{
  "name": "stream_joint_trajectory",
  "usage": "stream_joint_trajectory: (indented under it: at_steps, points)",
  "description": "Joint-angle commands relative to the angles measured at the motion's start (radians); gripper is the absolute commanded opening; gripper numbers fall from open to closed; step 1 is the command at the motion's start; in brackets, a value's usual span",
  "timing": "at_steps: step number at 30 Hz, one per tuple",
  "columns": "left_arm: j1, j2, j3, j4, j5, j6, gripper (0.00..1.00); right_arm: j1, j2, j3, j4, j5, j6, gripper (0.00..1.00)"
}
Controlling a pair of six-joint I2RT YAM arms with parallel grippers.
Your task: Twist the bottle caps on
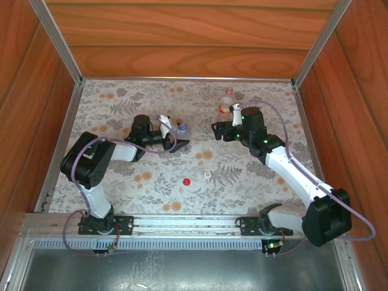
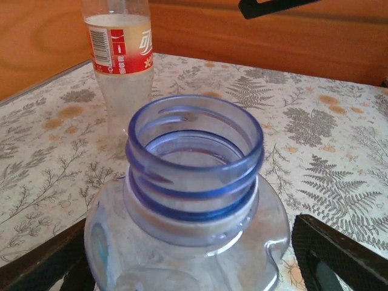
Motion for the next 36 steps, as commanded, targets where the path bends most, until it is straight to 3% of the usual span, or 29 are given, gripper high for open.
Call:
stream_joint_trajectory:
  at_steps: [1,6,17,20,29,36]
  points:
    - [0.008,0.022,0.009,0.039,0.013,-0.026,0.81,0.006,-0.003,-0.01,-0.014,0.011,0.002,0.94]
    - [0.009,0.034,0.02,0.04,0.019,-0.038,0.68,0.007,0.006,-0.001,-0.023,0.01,0.001,0.94]
    - [0.011,0.039,0.023,0.04,0.035,-0.043,0.66,0.034,0.024,0.034,-0.134,0.051,0.003,0.91]
    - [0.01,0.043,0.025,0.04,0.038,-0.049,0.59,0.097,0.022,0.04,-0.204,0.116,-0.008,0.91]
    - [0.01,0.053,0.027,0.04,0.045,-0.044,0.59,0.349,0.017,-0.028,-0.273,0.257,0.153,0.91]
    - [0.011,0.056,0.024,0.04,0.045,-0.019,0.6,0.501,0.116,-0.035,-0.329,0.318,0.273,0.8]
